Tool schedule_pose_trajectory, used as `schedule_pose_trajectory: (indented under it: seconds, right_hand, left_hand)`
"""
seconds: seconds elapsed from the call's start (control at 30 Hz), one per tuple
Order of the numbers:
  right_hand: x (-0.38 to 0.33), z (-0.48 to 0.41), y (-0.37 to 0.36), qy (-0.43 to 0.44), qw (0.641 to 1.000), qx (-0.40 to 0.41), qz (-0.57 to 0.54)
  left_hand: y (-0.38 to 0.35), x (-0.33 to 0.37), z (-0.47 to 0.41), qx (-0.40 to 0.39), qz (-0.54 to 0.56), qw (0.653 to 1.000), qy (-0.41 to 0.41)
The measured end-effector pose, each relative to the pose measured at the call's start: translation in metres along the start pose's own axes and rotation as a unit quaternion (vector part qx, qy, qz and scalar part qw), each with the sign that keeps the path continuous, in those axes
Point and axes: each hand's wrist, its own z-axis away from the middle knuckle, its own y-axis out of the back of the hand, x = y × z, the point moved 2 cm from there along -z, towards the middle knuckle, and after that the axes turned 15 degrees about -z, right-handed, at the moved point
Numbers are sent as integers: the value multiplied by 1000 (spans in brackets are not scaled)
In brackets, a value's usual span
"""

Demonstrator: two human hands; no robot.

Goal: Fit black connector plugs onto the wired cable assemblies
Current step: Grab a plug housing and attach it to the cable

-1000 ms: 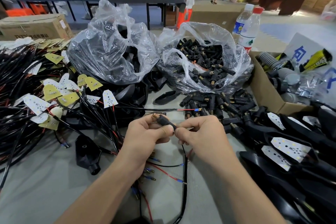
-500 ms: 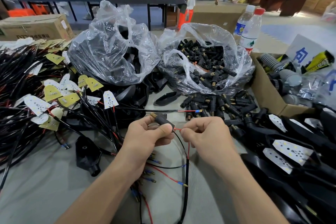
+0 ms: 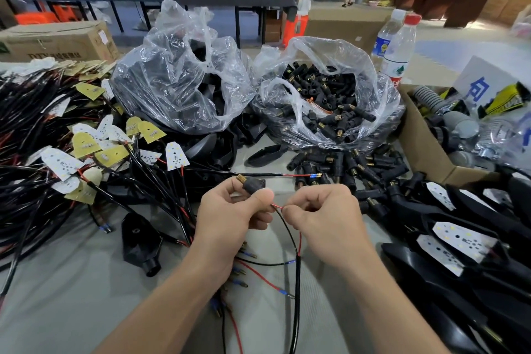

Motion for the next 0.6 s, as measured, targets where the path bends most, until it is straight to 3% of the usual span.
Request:
schedule_pose_trajectory:
  seconds: [0.33, 0.47, 0.6]
  right_hand:
    - [3, -3, 0, -6, 999, 1, -45]
    - [-1, -2, 2, -19, 999, -34, -25]
    - [-4, 0, 2, -71, 990, -66, -101]
  left_hand:
    - [1, 2, 0, -80, 27, 996, 6]
    - [-2, 1, 0, -76, 64, 995, 8]
    - [-1, 0, -1, -60, 75, 995, 3]
